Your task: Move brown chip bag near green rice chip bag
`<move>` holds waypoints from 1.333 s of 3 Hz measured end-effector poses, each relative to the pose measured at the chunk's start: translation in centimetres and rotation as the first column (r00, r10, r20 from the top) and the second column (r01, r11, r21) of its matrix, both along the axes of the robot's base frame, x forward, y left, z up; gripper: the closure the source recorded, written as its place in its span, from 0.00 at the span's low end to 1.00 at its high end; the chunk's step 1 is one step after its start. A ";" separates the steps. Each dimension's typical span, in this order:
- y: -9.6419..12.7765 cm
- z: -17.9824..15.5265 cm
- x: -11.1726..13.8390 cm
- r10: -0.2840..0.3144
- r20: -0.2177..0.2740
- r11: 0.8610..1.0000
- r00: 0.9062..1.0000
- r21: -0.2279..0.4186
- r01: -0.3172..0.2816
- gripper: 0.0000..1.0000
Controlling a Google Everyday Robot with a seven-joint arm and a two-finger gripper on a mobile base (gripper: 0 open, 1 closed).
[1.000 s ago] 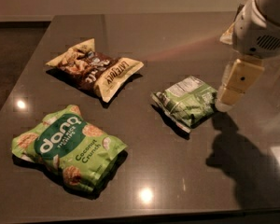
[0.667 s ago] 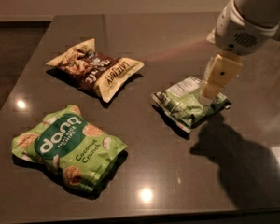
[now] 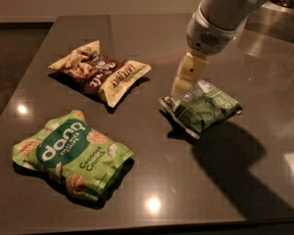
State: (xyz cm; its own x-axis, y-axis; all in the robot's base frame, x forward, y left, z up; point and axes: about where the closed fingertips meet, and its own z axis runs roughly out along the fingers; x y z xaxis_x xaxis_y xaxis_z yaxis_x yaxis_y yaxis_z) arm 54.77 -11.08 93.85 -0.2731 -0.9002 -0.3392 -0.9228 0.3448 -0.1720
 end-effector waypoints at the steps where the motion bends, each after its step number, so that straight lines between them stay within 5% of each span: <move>1: 3.4 -1.7 2.4 0.010 -0.027 1.000 1.000 0.029 -0.009 0.00; 4: 14.1 -6.8 6.4 0.093 -0.127 0.995 0.988 0.040 -0.089 0.00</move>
Offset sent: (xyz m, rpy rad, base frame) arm 0.0674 0.1131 -0.0558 0.0676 0.1059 0.0487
